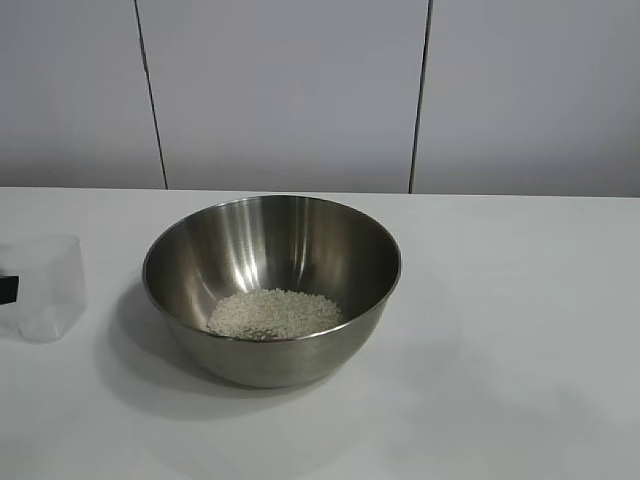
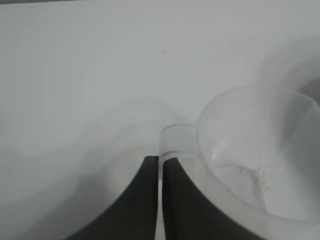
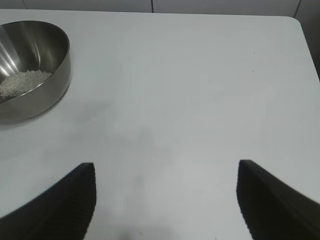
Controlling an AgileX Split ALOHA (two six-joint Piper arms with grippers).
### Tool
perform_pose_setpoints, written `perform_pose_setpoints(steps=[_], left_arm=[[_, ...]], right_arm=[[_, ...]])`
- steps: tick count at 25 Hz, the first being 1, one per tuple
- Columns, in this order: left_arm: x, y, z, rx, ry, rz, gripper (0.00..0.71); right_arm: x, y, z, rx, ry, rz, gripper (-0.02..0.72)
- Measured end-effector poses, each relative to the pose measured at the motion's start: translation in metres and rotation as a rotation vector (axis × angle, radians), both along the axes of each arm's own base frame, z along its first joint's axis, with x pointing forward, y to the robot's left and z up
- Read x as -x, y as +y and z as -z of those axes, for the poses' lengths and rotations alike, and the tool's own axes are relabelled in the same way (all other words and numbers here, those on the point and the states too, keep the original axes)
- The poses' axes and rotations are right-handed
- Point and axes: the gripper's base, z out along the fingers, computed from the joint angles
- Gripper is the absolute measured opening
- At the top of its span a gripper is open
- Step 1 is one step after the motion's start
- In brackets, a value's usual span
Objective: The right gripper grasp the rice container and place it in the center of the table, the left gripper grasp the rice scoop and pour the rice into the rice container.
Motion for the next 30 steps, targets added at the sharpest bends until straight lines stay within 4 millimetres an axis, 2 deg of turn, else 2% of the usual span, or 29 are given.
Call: perform_pose_setpoints(steps=[3, 6, 10, 12, 20, 24, 27, 30], left_arm=[[0.000, 0.000, 0.000, 0.010, 0.002, -0.006, 0.028], [0.000, 0.000, 0.000, 0.022, 0.007, -0.012, 0.134], [0.000, 0.000, 0.001, 0.021, 0.012, -0.013, 0.354], [0.001, 0.000, 0.001, 0.020, 0.021, -0.013, 0.398], [0.028, 0.000, 0.005, 0.001, 0.087, -0.007, 0.423], [0.038, 0.006, 0.002, -0.016, 0.085, -0.084, 0.423], [0.038, 0.016, -0.005, -0.033, 0.051, -0.157, 0.422], [0.037, 0.026, -0.021, 0.001, -0.025, -0.222, 0.422]], right_arm=[[0.000, 0.000, 0.000, 0.000, 0.000, 0.000, 0.537], [0.000, 0.000, 0.000, 0.000, 0.000, 0.000, 0.537], [0.000, 0.000, 0.000, 0.000, 0.000, 0.000, 0.537], [0.000, 0.000, 0.000, 0.000, 0.001, 0.000, 0.537], [0.000, 0.000, 0.000, 0.000, 0.001, 0.000, 0.537], [0.000, 0.000, 0.000, 0.000, 0.001, 0.000, 0.537], [0.000, 0.000, 0.000, 0.000, 0.001, 0.000, 0.537], [0.000, 0.000, 0.000, 0.000, 0.001, 0.000, 0.537]])
